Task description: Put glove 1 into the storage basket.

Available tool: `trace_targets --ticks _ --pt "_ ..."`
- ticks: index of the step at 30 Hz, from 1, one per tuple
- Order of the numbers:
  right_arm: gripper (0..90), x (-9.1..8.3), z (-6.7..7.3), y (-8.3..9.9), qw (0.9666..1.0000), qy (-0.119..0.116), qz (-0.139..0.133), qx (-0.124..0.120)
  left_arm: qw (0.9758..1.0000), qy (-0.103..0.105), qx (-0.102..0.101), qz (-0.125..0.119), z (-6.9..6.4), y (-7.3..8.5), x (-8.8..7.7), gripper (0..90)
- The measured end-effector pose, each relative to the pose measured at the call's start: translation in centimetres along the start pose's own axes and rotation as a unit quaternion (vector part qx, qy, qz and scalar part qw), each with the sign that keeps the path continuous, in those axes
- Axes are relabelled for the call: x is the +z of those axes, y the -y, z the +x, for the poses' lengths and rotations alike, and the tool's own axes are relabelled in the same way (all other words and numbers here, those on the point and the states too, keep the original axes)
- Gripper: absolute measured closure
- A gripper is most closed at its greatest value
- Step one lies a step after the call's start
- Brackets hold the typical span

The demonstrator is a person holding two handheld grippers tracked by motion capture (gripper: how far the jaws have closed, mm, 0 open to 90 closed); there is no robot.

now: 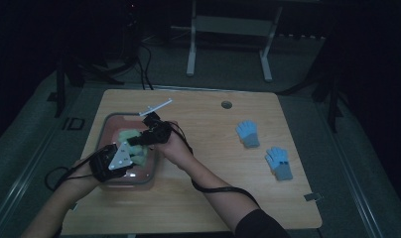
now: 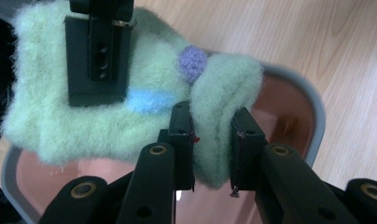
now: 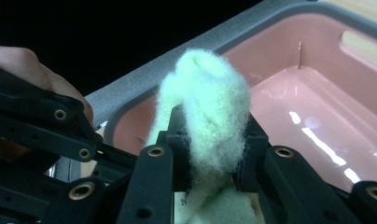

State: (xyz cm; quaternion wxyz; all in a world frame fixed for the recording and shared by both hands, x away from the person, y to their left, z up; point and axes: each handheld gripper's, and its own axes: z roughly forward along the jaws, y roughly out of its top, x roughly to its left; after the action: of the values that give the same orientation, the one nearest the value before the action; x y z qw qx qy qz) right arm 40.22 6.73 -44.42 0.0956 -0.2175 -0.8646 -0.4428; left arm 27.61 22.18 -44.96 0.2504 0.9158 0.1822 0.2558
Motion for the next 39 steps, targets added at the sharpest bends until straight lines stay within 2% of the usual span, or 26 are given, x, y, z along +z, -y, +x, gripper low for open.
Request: trace_targets --ticks 2,8,11,14,18,20,22,26,28,32,35,39 --pt "72.6 0.3 -0.1 0.1 1.0000 0.001 0.001 0.003 1.0000 0.005 -0.004 0.005 0.1 0.4 0.5 75.1" --pt "72.7 2.7 -1.2 1.0 0.9993 0.013 0.033 0.015 0.9992 0.028 -0.015 0.026 0.1 1.5 2.7 75.3" --pt "72.5 3.5 -1.7 1.3 0.9986 0.020 0.047 0.015 0.9988 0.029 -0.018 0.033 0.1 1.7 3.4 75.2" --pt "72.3 4.0 -1.8 1.4 0.9976 0.037 0.057 0.010 0.9985 0.028 -0.014 0.044 0.1 1.7 4.0 75.2" --pt "72.2 4.9 -1.9 1.4 0.9951 0.059 0.079 0.003 0.9974 0.040 -0.017 0.058 0.3 1.9 4.7 75.1" --pt "72.1 5.1 -1.9 1.3 0.9946 0.061 0.084 0.004 0.9970 0.042 -0.020 0.062 0.5 2.0 5.0 75.0" --pt "71.9 5.7 -1.7 1.1 0.9923 0.074 0.099 0.000 0.9964 0.048 -0.022 0.066 0.7 1.9 5.2 74.9" --pt "69.3 6.0 -1.8 0.8 0.9903 0.081 0.113 0.004 0.9958 0.054 -0.028 0.068 0.9 1.9 5.5 73.6" --pt "63.8 6.1 -1.9 0.7 0.9901 0.080 0.115 0.009 0.9953 0.058 -0.032 0.071 1.0 1.9 5.6 70.0" --pt "50.9 5.9 -2.0 0.5 0.9889 0.091 0.117 0.010 0.9943 0.061 -0.036 0.080 1.0 1.9 5.8 58.5" --pt "47.1 5.5 -2.3 0.5 0.9891 0.093 0.113 0.015 0.9942 0.056 -0.050 0.077 1.2 1.9 5.7 52.3" --pt "42.9 4.8 -2.6 0.3 0.9908 0.091 0.098 0.023 0.9947 0.047 -0.056 0.073 1.1 1.7 5.5 46.6"
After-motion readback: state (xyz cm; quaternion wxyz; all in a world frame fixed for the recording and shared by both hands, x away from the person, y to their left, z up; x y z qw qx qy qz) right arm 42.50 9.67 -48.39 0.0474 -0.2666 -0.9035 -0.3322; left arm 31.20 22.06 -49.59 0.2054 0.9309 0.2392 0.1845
